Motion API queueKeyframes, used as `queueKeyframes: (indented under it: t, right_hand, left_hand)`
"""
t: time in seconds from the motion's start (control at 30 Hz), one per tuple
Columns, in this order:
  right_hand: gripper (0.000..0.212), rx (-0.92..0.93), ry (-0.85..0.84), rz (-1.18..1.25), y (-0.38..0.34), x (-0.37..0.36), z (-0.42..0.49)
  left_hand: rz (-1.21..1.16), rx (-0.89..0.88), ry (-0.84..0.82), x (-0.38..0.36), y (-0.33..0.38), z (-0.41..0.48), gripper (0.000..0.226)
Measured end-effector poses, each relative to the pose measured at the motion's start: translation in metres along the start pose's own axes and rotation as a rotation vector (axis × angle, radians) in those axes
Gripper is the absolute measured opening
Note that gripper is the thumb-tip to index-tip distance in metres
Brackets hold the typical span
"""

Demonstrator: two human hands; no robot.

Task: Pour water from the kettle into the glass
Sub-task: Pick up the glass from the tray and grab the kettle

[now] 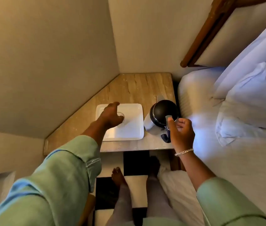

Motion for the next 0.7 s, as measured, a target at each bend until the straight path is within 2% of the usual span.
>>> queueKeyframes:
  t: [0.17,0.27,0.4,0.53,0.63,0.7]
  right_hand:
    - [0.023,-0.099,0.142,0.09,0.027,-0.006,-0.006]
    - [0.02,-0.156,0.115,0.198,0.034,-0.015,-0.004]
    - [0.022,-0.232,0.023,0.285,0.049,-0.028,-0.008]
    - [0.029,-0.261,-0.086,0.329,0.067,-0.036,-0.002]
    - [0.043,-0.282,-0.2,0.356,0.073,-0.043,0.001]
    - [0.042,-0.319,-0.254,0.379,0.08,-0.047,0.004]
  left_hand:
    - [-0.127,0.17,0.062,-0.035,-0.038,0.003,0.088]
    - [-0.226,0.237,0.127,-0.046,-0.05,0.008,0.099]
    - [-0.28,0.305,0.086,-0.069,-0.064,0.019,0.111]
    - [-0.3,0.336,0.095,-0.085,-0.076,0.025,0.105]
    - [-0.369,0.346,0.195,-0.093,-0.079,0.028,0.094]
    - [-0.396,0.328,0.277,-0.095,-0.079,0.028,0.081]
Point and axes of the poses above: each hand's wrist, its own z-axis towards the middle knuckle, its own x-axis out of the back of the hand, y = z × x, the point moved 6 cm from there along z, towards the middle knuckle, and after that the axes turned 13 degrees about y, right-handed, at the moved point
